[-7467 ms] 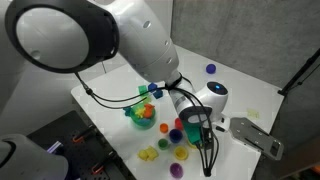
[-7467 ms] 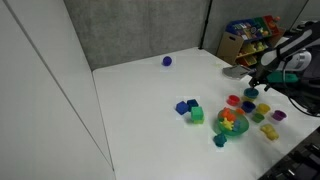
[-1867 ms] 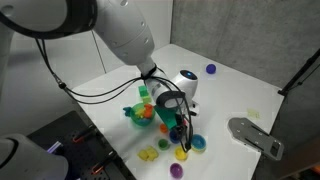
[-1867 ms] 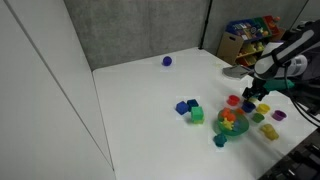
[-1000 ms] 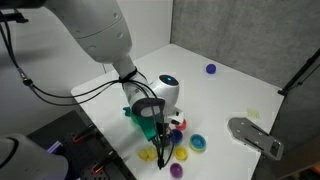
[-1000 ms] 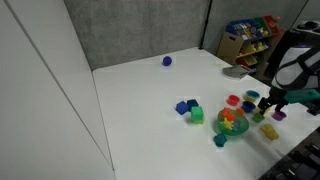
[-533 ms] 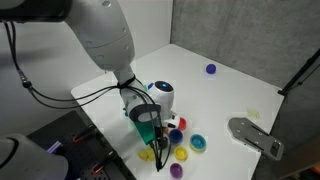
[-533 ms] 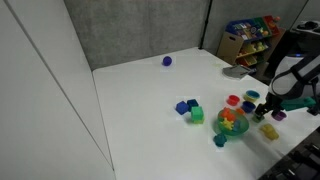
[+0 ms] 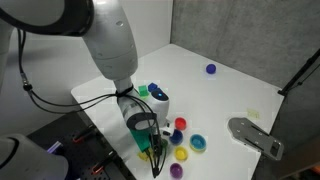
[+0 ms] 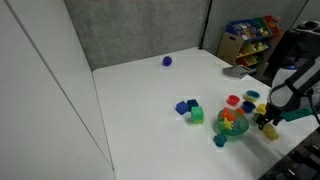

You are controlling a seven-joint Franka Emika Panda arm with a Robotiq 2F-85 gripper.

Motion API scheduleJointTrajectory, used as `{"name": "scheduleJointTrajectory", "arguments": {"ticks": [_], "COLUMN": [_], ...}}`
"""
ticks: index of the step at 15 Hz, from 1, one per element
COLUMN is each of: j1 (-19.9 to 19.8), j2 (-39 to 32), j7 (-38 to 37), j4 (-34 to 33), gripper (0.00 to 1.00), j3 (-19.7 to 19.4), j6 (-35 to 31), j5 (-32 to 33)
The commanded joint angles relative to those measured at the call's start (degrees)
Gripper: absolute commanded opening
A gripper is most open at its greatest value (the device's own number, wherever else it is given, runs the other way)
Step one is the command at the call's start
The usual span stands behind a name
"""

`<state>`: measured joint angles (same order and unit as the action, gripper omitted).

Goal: Put the light-blue cup in the yellow one, then place the yellow toy in the bowl

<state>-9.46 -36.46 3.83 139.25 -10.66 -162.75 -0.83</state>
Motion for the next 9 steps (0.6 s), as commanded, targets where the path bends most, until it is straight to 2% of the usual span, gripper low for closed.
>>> {"name": "scheduleJointTrajectory", "arguments": {"ticks": [1, 4, 6, 9], "j1": [2.25, 3.61, 4.13, 4.87], "j2": [-1.02, -2.09, -1.73, 0.53], "j7": [-2.03, -2.35, -2.18, -1.60], "j4": [0.62, 0.31, 0.54, 1.86], "gripper": [0.73, 0.47, 0.34, 0.30], "j3": [-2.53, -4.14, -4.59, -4.56], "j6": [-1.02, -0.86, -0.62, -0.35], "j5": [2.41, 3.31, 3.67, 3.89]}}
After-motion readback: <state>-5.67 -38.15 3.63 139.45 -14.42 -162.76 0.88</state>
